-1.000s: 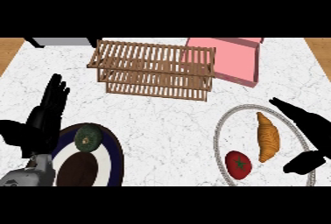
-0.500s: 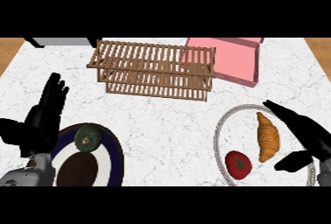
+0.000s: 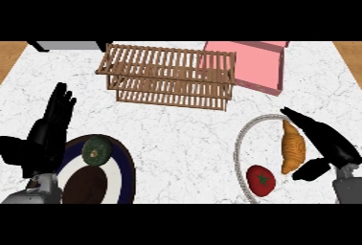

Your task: Pick the croissant from the placemat and place it in the tiered shelf

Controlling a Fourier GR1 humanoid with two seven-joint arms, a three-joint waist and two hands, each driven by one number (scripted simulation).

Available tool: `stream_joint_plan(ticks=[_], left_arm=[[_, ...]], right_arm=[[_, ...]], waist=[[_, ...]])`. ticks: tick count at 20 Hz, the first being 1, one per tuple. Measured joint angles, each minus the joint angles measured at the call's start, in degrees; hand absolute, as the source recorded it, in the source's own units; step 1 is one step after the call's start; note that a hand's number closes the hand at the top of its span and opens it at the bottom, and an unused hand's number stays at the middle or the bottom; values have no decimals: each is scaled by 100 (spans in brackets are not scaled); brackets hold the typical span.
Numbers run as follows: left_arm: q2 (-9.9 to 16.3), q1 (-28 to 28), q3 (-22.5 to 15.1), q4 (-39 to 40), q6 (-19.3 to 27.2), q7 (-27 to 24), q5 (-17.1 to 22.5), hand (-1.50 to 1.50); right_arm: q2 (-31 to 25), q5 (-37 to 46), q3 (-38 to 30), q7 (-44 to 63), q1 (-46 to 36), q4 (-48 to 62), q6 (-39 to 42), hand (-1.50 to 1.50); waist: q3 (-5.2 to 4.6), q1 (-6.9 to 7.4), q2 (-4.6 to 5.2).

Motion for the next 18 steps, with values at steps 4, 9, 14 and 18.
stream_joint_plan(ticks=[4,9,14,18], left_arm=[[-22,-94,112,142,-87,-61,18,0],[-62,-77,177,243,-174,-191,16,0],[-67,-128,152,284,-187,-164,-11,0],[-86,-174,81,274,-215,-141,-25,0]], right_arm=[[23,224,91,-223,29,242,48,150],[45,675,199,-621,-102,440,-401,150],[970,1681,969,1142,-179,-204,-389,150],[1631,2275,1606,2540,-298,-407,-362,150]], waist=[[-19,-7,-11],[-55,-10,-34],[-159,4,-91],[-175,127,-108]])
